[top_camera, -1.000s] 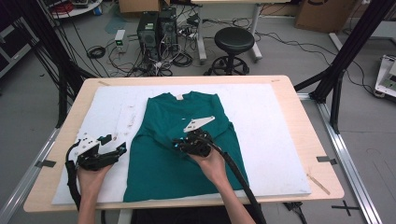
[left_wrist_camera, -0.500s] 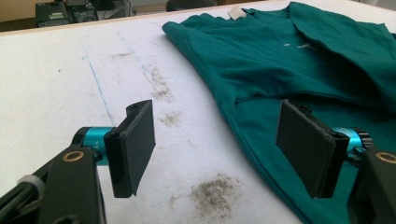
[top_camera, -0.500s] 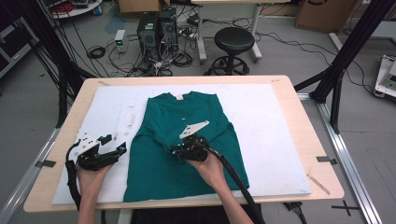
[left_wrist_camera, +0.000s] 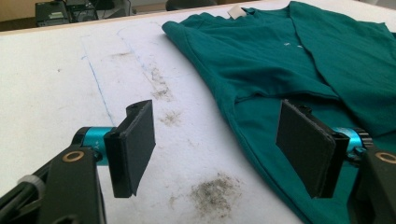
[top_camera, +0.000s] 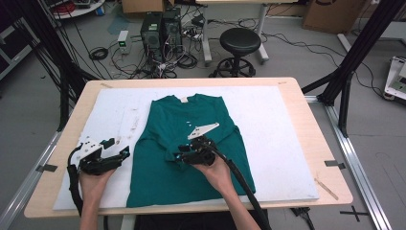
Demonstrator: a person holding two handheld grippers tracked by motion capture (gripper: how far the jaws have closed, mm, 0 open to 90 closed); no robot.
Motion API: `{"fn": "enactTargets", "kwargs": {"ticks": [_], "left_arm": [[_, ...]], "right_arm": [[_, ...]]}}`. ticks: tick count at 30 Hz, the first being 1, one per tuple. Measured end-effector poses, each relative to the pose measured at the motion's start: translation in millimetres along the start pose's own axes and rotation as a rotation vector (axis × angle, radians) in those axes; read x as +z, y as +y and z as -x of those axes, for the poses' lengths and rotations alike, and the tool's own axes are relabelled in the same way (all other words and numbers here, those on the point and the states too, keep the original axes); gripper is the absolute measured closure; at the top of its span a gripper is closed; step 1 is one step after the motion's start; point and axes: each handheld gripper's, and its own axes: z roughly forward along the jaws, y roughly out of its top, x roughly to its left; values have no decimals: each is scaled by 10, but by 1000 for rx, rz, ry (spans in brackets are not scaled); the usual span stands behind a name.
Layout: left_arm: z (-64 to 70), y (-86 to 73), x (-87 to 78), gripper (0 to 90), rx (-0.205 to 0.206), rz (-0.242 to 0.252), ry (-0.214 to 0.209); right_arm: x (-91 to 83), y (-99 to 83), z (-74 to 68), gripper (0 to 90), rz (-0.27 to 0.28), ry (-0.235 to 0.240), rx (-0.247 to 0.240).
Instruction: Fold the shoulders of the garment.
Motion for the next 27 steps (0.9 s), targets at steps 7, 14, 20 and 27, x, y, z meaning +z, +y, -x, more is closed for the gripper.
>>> {"fn": "enactTargets", "kwargs": {"ticks": [7, 14, 20, 27], "left_arm": [[4, 1, 3, 286, 3, -2, 3], [4, 1, 5, 285, 1, -3, 2], [5, 2, 7, 286, 1, -4, 3], [9, 4, 10, 286, 8, -10, 4]], "right_arm": [[47, -4, -26, 692, -18, -39, -16], [178, -20, -22, 710, -91, -42, -37], [282, -47, -48, 691, -178, -60, -64], [202, 162, -100, 642, -23, -30, -51]]}}
